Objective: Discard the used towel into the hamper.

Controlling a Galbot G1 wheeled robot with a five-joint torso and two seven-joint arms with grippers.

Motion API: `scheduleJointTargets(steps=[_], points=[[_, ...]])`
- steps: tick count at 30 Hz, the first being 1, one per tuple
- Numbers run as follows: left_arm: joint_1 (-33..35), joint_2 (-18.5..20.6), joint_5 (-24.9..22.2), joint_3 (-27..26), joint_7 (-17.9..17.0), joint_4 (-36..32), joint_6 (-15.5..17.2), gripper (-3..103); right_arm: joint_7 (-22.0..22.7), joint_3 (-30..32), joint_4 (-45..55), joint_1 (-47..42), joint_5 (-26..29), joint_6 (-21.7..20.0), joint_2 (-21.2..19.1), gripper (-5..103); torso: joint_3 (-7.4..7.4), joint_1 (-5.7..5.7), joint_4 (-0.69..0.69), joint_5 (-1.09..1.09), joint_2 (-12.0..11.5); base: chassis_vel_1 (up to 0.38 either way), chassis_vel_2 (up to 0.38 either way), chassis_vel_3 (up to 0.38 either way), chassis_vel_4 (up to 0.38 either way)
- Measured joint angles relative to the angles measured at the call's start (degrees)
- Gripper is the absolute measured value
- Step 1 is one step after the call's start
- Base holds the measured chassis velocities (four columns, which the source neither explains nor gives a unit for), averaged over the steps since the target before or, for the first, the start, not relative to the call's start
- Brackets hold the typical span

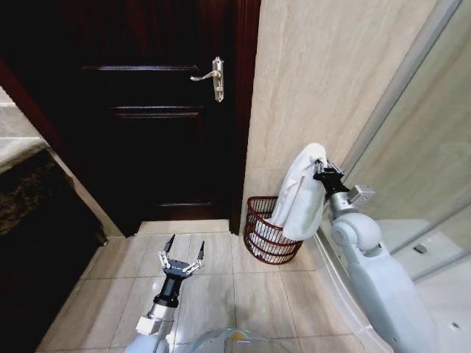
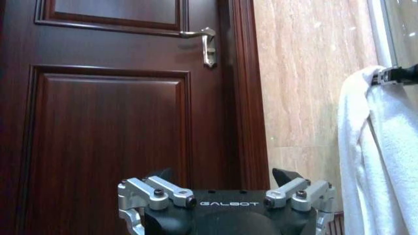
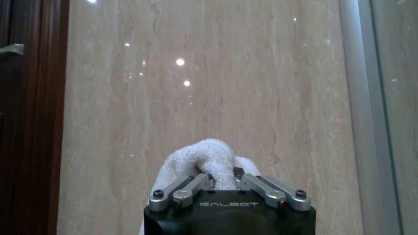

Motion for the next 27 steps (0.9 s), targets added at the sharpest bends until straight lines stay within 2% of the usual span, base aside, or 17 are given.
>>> scheduleJointTargets(steps=[13,21,27], points=[[0.2,0.0,0.0,0.1,0.2,0.1,-0.6,100,0.1,2.0,3.1,-3.2,-0.2,0.0,0.4,10,0.00,0.00,-0.01,-0.01,0.0,-0.058,0.051,0.058,-0.061],[0.7,0.0,0.0,0.0,0.3,0.1,-1.1,100,1.9,2.7,6.0,-5.8,-1.3,0.2,0.9,10,0.01,0.01,0.00,0.00,0.0,-0.029,0.036,0.028,-0.034],[1.0,-0.1,0.1,0.1,0.3,0.2,-1.4,100,2.0,2.5,5.7,-4.8,-1.2,1.0,0.8,10,0.00,0.01,-0.02,0.01,0.0,0.000,0.000,0.000,0.000]])
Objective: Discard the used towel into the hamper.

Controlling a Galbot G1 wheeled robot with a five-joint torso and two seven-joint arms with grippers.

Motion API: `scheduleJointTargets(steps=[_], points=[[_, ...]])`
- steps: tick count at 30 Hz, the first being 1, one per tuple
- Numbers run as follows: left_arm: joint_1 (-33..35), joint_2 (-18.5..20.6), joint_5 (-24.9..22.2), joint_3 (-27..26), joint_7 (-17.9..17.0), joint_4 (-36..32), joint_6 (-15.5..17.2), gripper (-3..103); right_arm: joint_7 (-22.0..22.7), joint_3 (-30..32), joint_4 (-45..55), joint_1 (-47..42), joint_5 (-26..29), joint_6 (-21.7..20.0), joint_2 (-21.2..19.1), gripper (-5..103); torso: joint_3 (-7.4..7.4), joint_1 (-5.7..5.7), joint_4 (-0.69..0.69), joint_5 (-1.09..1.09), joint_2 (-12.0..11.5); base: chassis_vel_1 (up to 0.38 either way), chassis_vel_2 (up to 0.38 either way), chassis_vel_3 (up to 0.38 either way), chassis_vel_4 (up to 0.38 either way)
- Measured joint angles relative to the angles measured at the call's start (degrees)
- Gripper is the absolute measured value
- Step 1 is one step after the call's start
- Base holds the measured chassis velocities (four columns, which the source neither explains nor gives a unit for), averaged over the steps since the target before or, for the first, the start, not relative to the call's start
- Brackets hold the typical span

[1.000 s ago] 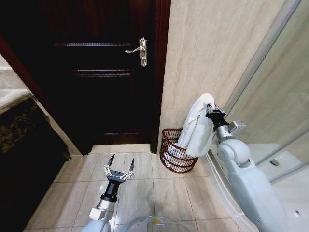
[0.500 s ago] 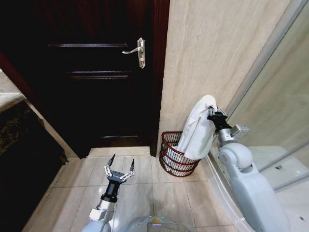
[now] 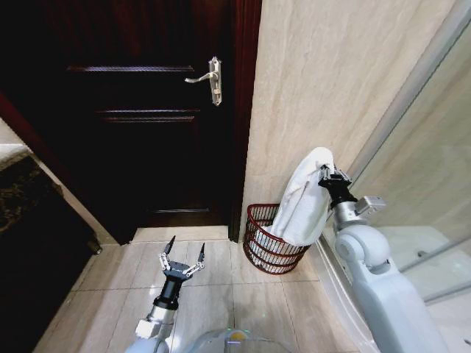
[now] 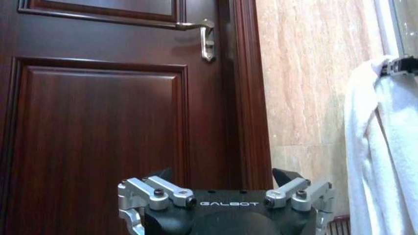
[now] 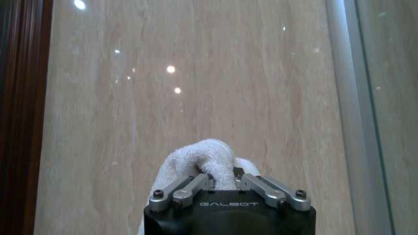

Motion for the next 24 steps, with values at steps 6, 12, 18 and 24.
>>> scheduleJointTargets(steps=[6,12,18,24], points=[[0.4,0.0,0.1,-0.1,-0.1,0.1,-0.3,100,-1.8,-2.2,-5.1,7.7,0.6,5.3,-1.5,10,0.00,0.00,0.04,-0.04,0.0,0.000,0.000,0.000,0.000],[0.3,-0.1,0.0,-0.3,-0.2,0.2,-0.4,100,-3.7,-2.9,-7.5,7.2,0.5,6.9,-0.5,10,0.00,0.00,0.02,-0.01,0.0,0.000,0.000,0.000,0.000],[0.0,-0.2,0.0,0.5,0.2,0.4,-0.4,100,-7.5,-4.7,-20.0,6.4,-0.4,13.9,2.9,10,0.00,0.00,0.01,0.00,0.0,0.000,0.000,0.000,0.000],[-0.1,0.0,-0.8,1.0,0.7,-0.1,-0.5,100,-8.1,-5.6,-28.8,7.8,-1.8,21.3,4.7,10,0.00,0.00,0.02,-0.03,0.0,0.000,0.000,0.000,0.000]])
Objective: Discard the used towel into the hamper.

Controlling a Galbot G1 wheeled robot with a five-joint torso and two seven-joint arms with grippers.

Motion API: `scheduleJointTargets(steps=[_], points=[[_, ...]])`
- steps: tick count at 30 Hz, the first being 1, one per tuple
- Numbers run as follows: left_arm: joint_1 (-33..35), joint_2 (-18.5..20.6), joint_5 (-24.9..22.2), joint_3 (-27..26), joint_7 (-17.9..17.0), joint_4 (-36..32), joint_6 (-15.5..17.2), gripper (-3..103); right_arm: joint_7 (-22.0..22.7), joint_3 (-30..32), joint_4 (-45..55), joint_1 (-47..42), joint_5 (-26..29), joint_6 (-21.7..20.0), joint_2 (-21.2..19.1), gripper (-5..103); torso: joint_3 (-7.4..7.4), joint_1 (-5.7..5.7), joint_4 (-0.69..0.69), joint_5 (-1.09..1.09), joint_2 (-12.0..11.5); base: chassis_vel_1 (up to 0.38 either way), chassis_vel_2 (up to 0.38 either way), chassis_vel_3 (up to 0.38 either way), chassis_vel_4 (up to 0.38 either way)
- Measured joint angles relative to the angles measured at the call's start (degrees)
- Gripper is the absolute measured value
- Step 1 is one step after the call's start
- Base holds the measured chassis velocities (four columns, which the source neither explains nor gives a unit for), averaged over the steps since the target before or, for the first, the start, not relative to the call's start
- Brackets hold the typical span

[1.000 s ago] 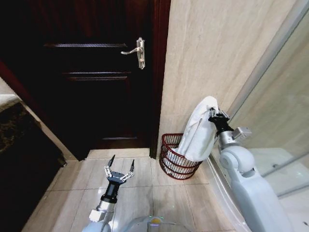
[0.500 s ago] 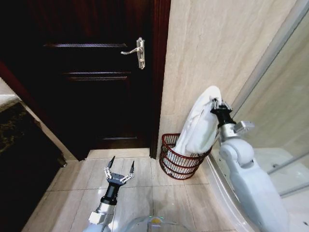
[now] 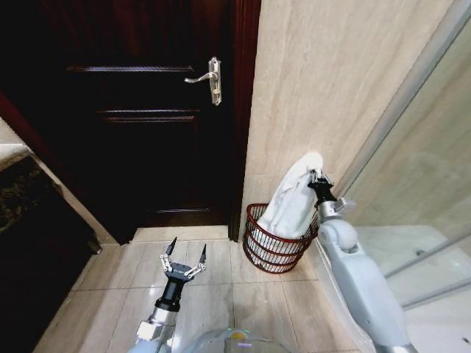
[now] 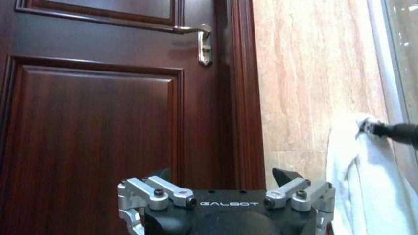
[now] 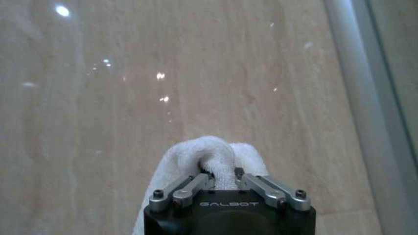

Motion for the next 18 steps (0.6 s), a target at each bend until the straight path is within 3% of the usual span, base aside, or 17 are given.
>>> scheduleJointTargets(steps=[5,11,16,18], points=[[-0.2,0.0,0.0,-0.1,0.0,0.2,-0.1,100,0.0,0.0,-0.1,-1.3,-0.2,0.1,0.3,10,0.00,0.00,0.00,0.00,0.0,0.000,0.000,0.000,0.000],[-0.7,0.1,0.1,-0.3,0.0,1.2,-0.1,100,2.4,-0.4,8.4,-8.5,1.5,-6.3,0.7,10,0.01,0.00,0.01,0.03,0.0,0.000,0.000,0.000,0.000],[-0.7,0.1,0.0,-0.4,0.0,1.4,-0.1,100,3.7,-0.3,10.3,-10.7,1.4,-9.0,0.7,10,0.00,0.00,0.01,0.02,0.0,0.000,0.000,0.000,0.000],[-0.7,0.3,-0.2,-0.8,0.0,1.7,-0.2,100,4.4,0.1,11.5,-12.7,2.2,-12.3,0.3,10,0.00,0.00,0.00,0.01,0.0,0.000,0.000,0.000,0.000]])
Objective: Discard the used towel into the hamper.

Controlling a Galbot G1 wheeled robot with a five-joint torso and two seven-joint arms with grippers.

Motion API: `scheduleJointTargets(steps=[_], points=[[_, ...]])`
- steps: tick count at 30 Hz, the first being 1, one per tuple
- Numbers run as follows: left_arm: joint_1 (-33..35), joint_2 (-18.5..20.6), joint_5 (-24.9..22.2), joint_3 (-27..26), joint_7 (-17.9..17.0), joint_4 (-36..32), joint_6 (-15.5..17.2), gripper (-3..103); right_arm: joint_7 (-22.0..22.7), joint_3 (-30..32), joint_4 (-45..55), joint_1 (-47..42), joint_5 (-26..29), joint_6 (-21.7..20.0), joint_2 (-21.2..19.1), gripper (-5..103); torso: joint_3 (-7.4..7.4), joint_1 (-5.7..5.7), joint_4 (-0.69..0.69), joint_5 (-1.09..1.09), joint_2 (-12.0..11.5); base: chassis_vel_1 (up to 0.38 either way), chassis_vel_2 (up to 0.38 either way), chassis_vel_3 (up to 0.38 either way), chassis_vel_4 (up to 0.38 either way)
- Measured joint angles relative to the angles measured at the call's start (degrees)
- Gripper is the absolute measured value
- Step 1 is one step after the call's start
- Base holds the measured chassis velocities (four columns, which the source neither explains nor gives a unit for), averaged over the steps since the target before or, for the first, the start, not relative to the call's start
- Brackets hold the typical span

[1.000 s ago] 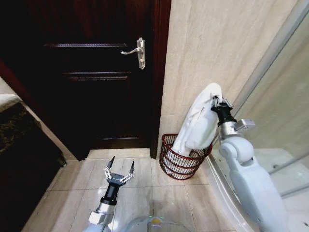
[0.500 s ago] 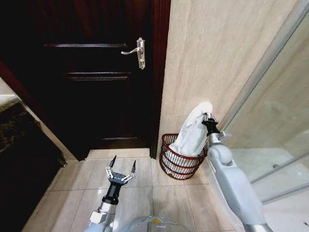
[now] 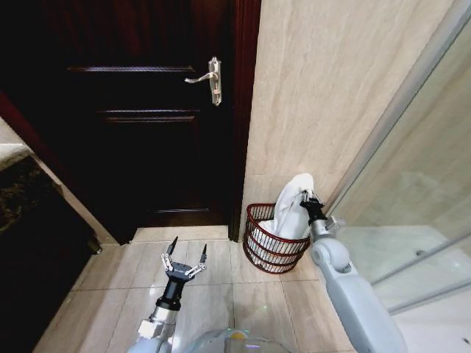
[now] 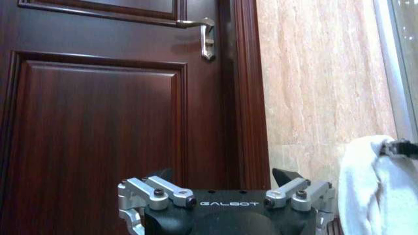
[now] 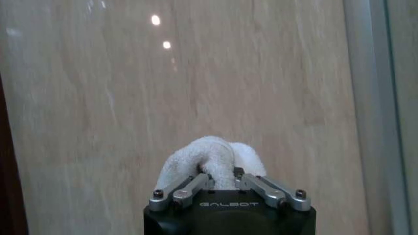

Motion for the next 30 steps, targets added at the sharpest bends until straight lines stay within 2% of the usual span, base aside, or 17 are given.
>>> scheduleJointTargets(steps=[2,3,4,6,7,9,11,12,13,14,15,18,19,24,25,28,30], points=[[0.0,0.1,-0.1,-0.1,0.0,0.1,-0.1,100,0.1,0.3,0.9,-1.0,1.3,-2.8,-0.6,10,0.00,0.00,0.00,0.01,0.0,0.000,0.000,0.000,0.000],[0.0,0.1,-0.1,-0.1,0.0,0.1,-0.1,100,0.1,0.3,0.9,-1.0,1.3,-2.8,-0.6,10,0.00,0.00,0.00,0.01,0.0,0.000,0.000,0.000,0.000],[0.1,0.2,-0.2,-0.1,0.0,0.1,-0.1,100,0.6,0.6,2.0,-1.5,3.1,-6.2,-1.5,10,0.00,0.00,0.00,0.00,0.0,0.000,0.000,0.000,0.000],[0.2,0.2,-0.4,-0.2,-0.1,0.0,-0.1,100,1.2,0.8,3.2,-1.7,5.2,-9.3,-2.6,10,0.00,0.00,0.00,0.00,0.0,0.000,0.000,0.000,0.000],[0.2,0.2,-0.4,-0.2,-0.1,0.0,-0.1,100,1.2,0.8,3.2,-1.7,5.2,-9.3,-2.6,10,0.00,0.00,0.00,0.00,0.0,0.000,0.000,0.000,0.000],[0.7,0.0,-1.1,-0.3,-0.1,-0.9,-0.1,100,3.3,0.8,5.4,-1.5,11.5,-15.9,-6.1,10,0.00,0.00,0.01,0.00,0.0,0.000,0.000,0.000,0.000],[1.0,-0.1,-1.8,-0.3,-0.2,-1.5,0.0,100,7.6,0.0,7.1,-0.2,21.0,-22.6,-10.6,10,0.00,0.00,0.00,0.01,0.0,0.000,0.000,0.000,0.000],[1.0,-0.1,-1.8,-0.3,-0.2,-1.5,0.0,100,7.6,0.0,7.1,-0.2,21.0,-22.6,-10.6,10,0.00,0.00,0.00,0.01,0.0,0.000,0.000,0.000,0.000],[1.0,-0.1,-1.9,-0.4,-0.2,-1.6,0.1,100,9.2,-0.3,7.4,0.7,24.6,-25.0,-12.3,10,0.00,0.00,0.00,0.00,0.0,0.000,0.000,0.000,0.000],[1.1,-0.1,-1.9,-0.7,-0.2,-1.8,0.4,100,12.1,-1.0,7.9,2.2,30.6,-28.5,-15.0,10,0.00,0.00,0.01,-0.01,0.0,0.000,0.000,0.000,0.000],[1.1,-0.1,-1.9,-0.7,-0.2,-1.8,0.4,100,12.1,-1.0,7.9,2.2,30.6,-28.5,-15.0,10,0.00,0.00,0.01,-0.01,0.0,0.000,0.000,0.000,0.000],[1.5,-0.2,-2.3,-1.4,-1.3,-3.3,1.6,100,16.6,-2.6,8.2,5.2,42.9,-35.3,-19.6,10,0.00,0.00,0.00,-0.01,0.0,0.000,0.000,0.000,0.000],[1.7,-0.2,-2.7,-1.6,-1.7,-4.1,2.2,100,17.0,-3.9,7.7,6.4,45.2,-36.7,-21.2,10,0.00,0.00,0.01,-0.01,0.0,0.000,0.000,0.000,0.000],[1.8,-0.4,-3.1,-1.7,-2.7,-5.5,3.8,100,20.2,-7.5,5.7,9.9,51.3,-38.0,-23.5,10,0.00,0.00,0.01,0.02,0.0,0.000,0.000,0.000,0.000],[1.7,-0.5,-3.1,-1.7,-3.1,-6.0,4.5,100,22.4,-9.3,4.6,11.6,55.0,-38.0,-24.7,10,0.00,0.00,0.02,0.01,0.0,0.000,0.000,0.000,0.000],[1.3,-0.9,-2.8,-1.5,-3.4,-7.3,6.1,100,23.4,-13.8,0.1,16.1,60.9,-38.0,-27.0,10,0.00,0.00,0.00,-0.01,0.0,0.000,0.000,0.000,0.000],[1.2,-0.9,-2.7,-1.4,-3.5,-7.4,6.3,100,23.6,-14.4,-0.8,16.7,61.8,-38.0,-27.0,10,0.00,0.00,-0.01,-0.01,0.0,0.000,0.000,0.000,0.000]])
